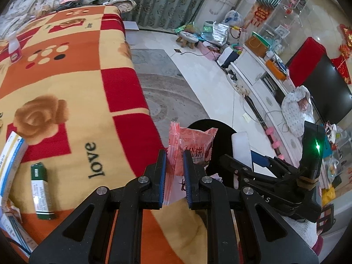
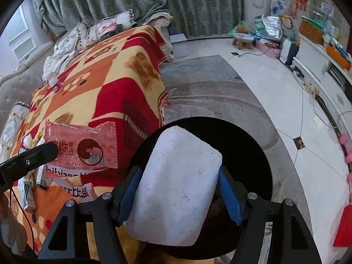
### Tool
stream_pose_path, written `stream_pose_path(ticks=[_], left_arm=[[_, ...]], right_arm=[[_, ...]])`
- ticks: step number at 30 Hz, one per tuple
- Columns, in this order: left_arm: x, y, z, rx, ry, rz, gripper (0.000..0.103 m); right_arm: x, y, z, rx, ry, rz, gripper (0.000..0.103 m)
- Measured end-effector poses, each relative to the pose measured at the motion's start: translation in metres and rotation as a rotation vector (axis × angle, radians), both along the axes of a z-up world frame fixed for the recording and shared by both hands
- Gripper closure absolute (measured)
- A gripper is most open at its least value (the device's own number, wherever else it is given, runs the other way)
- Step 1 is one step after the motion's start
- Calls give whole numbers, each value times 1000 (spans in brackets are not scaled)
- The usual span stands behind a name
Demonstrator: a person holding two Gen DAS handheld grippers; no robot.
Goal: Collect trash
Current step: 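Open both tools to drop the wrapper and foam block into the bin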
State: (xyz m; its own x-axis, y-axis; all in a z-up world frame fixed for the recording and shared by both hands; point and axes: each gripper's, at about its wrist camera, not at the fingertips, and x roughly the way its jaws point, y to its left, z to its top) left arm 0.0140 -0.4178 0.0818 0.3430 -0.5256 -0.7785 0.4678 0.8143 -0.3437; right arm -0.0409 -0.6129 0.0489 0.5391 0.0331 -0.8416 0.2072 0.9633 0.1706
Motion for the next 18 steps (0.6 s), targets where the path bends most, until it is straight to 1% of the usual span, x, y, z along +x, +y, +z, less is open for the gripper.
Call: stream_pose_path(ticks=[5, 11, 13, 14, 15, 16, 17, 18], left_arm=[[-1, -8, -8, 4, 12, -10, 90], [-2, -12, -12, 4, 2, -16, 89], [0, -12, -13, -7, 10, -22, 85], [1, -12, -13, -13, 14, -25, 76], [1, -12, -14, -20, 18, -28, 63], [1, -12, -14, -28, 23, -31, 57], [1, -11, -14, -40, 29, -34, 53], [1, -10, -14, -43, 31, -35, 53]], right_arm=[[-2, -6, -2, 0, 5, -11, 35], [-2, -10, -2, 6, 9, -20, 32], [-2, -12, -2, 6, 8, -23, 28], [-2, -13, -1, 7, 5, -27, 27], [-2, -13, 0, 10, 1, -30, 26], [-2, -13, 1, 13, -1, -32, 25], [-1, -12, 1, 14, -1, -33, 24], [0, -13, 2, 15, -1, -34, 23]])
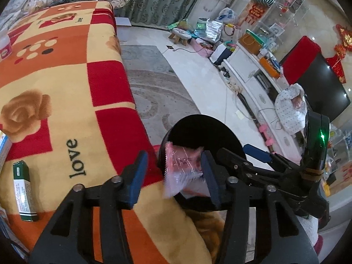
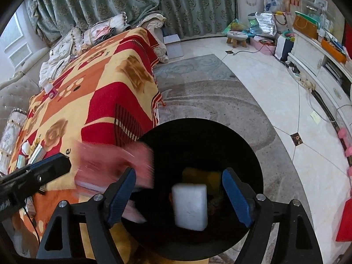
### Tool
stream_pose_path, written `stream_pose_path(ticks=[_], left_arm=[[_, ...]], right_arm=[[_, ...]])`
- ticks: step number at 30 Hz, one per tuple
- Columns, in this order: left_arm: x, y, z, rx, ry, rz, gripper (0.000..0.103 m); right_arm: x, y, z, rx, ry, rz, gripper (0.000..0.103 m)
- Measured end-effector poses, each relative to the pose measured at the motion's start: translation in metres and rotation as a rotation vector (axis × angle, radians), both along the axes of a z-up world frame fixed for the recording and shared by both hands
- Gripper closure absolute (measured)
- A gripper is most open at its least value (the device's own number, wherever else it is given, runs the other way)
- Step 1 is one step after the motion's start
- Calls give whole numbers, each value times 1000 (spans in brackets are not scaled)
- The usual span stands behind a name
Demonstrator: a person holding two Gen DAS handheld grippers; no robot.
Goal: Collect trash
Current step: 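Open both tools to drop the wrapper and foam block into the bin, then bring both open tools back to the trash pile on the blanket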
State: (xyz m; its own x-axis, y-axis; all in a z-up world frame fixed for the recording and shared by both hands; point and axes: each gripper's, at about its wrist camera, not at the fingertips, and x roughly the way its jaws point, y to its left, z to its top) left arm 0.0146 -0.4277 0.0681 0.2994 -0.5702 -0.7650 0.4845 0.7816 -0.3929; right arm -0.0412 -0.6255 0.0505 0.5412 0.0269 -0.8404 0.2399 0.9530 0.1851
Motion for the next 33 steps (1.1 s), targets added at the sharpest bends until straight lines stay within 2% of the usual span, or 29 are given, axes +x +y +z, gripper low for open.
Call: stream_pose_path(ticks=[6, 14, 19, 33], left_arm=[[-6, 8, 6, 31, -20, 10, 53], [-16, 46, 18, 87, -73, 66, 53], [-17, 84, 20, 113, -77, 120, 53], [-3, 225, 19, 171, -71, 360, 53]], right_arm=[[-1, 3, 7, 5, -20, -2, 22], [3, 36, 14, -1, -48, 73, 22], [9, 70, 18, -25, -59, 132, 22], [42, 170, 19, 45, -55, 321, 22]])
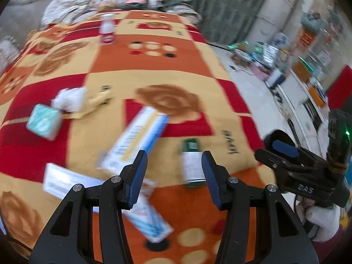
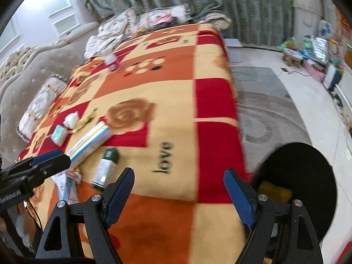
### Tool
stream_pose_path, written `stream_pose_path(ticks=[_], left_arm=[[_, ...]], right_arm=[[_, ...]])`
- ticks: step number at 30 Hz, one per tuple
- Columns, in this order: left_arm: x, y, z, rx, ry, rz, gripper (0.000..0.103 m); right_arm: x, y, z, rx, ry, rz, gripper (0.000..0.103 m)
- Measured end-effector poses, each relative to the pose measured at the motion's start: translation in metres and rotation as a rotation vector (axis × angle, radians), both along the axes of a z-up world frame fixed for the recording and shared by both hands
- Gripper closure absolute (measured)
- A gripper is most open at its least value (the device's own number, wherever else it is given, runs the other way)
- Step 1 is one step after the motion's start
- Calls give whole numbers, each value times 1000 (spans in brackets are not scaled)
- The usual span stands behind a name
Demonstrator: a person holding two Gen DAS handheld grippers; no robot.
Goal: Collect trash
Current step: 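Bring both open tools back to the trash pile on the blanket, then grasp the teal tissue pack with the left tool while the right tool grasps the crumpled white tissue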
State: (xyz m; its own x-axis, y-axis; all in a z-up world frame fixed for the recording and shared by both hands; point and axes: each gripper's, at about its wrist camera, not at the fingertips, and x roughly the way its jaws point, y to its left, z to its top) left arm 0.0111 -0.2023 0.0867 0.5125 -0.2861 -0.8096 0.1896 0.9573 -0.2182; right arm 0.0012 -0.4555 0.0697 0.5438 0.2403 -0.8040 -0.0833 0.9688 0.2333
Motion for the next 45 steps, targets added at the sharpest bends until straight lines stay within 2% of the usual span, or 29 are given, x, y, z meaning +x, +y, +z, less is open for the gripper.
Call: stream_pose_path(ticks=[8, 16, 20, 24, 27, 30, 39, 45], left_arm=[[15, 83, -7, 16, 16, 150, 53], [44, 141, -20, 6, 41, 277, 53], [60, 147, -31, -59, 50, 272, 53], [68, 139, -39, -116, 49, 227, 53], [74, 134, -42, -124, 44, 204, 53], [79, 143, -48, -107, 64, 230, 53], [55, 228, -45, -31, 95, 414, 53], [35, 244, -29, -46, 62, 409, 53]], right_arm=[[22, 72, 0, 1, -12, 154, 22], [48, 136, 2, 4, -19, 282, 22], [57, 158, 4, -7, -21, 328, 22], [65, 173, 7, -19, -24, 351, 22], [72, 177, 7, -31, -22, 341, 22], [81, 179, 8, -17, -10, 330, 22], [105, 213, 6, -23, 8, 398, 22], [132, 263, -5, -35, 23, 500, 22]])
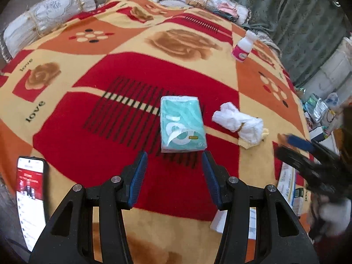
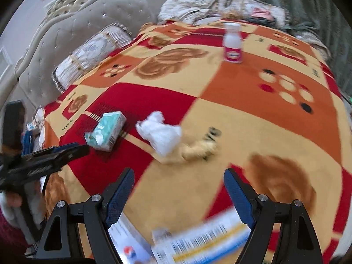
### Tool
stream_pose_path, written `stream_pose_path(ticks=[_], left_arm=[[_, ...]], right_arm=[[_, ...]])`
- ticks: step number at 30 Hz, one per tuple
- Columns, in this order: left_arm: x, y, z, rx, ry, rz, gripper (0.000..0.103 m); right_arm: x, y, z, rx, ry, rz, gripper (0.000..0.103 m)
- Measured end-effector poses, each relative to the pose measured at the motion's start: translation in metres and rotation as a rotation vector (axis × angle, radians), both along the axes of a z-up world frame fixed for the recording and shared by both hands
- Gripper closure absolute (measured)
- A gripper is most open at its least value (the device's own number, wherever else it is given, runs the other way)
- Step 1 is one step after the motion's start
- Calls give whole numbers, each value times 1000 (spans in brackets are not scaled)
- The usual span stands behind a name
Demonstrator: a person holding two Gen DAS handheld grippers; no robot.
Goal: Collect trash
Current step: 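Grasp the teal tissue pack with the left tool while the right tool grasps the crumpled white tissue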
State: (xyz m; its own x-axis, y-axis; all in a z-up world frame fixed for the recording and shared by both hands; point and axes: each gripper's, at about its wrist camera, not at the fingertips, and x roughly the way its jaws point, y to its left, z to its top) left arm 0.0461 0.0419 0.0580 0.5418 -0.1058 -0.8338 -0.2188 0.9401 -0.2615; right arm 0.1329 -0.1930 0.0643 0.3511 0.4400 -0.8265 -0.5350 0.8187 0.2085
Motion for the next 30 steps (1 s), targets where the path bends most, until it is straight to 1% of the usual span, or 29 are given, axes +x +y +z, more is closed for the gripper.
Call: stream_pose_path(ticks=[2, 5, 8, 10, 12, 14, 15, 16, 17, 21, 22, 23, 24, 25, 26, 30], left_arm=[[-1, -1, 5, -8, -14, -7, 53], [8, 0, 10, -18, -39, -6, 42], [22, 1, 8, -31, -36, -3, 41], [34, 0, 2, -20, -15, -17, 41], [43, -1, -7, 3, 5, -20, 41], [51, -1, -16, 27, 25, -14, 41], [54, 1, -21, 30, 32, -1, 41], [55, 2, -24, 27, 35, 6, 41], [58, 4, -29, 15, 39, 15, 41], [62, 5, -39, -24, 40, 23, 42], [62, 3, -38, -17, 32, 18, 45], [62, 1, -37, -15, 24, 4, 60], [61, -2, -36, -23, 18, -14, 65], [60, -3, -33, -14, 13, -15, 69], [58, -4, -30, -6, 4, -16, 78], [46, -5, -15, -51, -22, -38, 81]], right_arm=[[10, 18, -2, -22, -10, 34, 22], [22, 46, -6, -81, -35, 84, 22], [30, 65, -9, -140, -70, 120, 22], [36, 75, -14, -179, -78, 143, 22], [41, 81, -21, -200, -67, 159, 23], [44, 84, -28, -207, -47, 177, 39], [46, 85, -32, -209, -37, 181, 52], [47, 84, -34, -204, -27, 179, 56], [47, 83, -36, -193, -24, 176, 57], [43, 80, -29, -148, -46, 168, 63], [41, 78, -25, -132, -55, 162, 64], [40, 77, -21, -122, -62, 158, 65], [38, 74, -16, -108, -71, 152, 65], [37, 72, -11, -98, -78, 147, 65], [34, 69, -5, -88, -87, 144, 65], [18, 54, 18, -50, -120, 131, 66]])
